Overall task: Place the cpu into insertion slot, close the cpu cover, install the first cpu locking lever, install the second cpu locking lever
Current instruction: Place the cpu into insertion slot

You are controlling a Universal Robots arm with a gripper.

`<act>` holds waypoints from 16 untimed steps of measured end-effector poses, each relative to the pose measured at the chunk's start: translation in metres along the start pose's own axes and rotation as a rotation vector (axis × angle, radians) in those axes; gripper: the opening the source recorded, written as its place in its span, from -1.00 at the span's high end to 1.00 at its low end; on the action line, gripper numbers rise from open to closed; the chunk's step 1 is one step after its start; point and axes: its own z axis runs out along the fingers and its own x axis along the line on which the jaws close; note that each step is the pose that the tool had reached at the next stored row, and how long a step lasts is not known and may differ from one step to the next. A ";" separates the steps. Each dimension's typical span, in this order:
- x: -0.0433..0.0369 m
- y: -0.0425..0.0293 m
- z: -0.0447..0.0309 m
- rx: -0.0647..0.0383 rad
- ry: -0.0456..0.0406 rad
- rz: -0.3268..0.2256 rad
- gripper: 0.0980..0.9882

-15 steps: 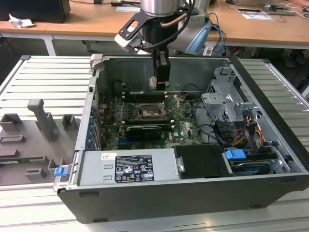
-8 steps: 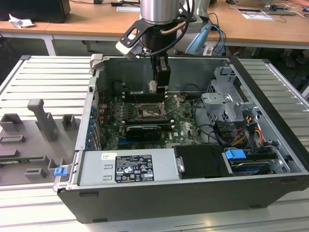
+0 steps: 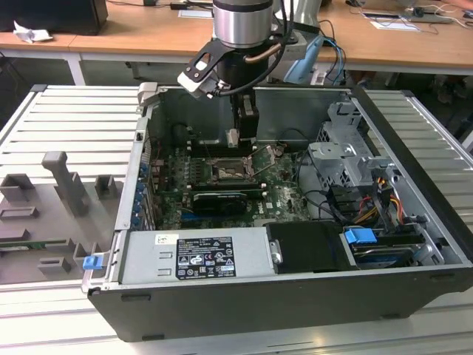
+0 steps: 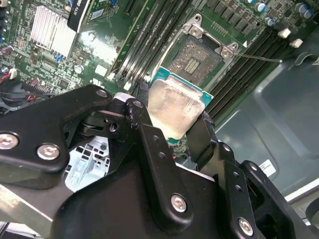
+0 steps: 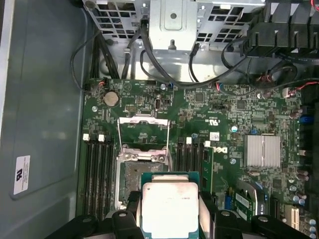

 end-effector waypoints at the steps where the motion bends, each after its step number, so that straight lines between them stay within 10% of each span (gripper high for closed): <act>1: 0.0000 -0.0002 0.0021 0.000 0.0000 0.000 0.00; 16: -0.0005 -0.0022 0.0267 0.001 0.0002 0.000 0.00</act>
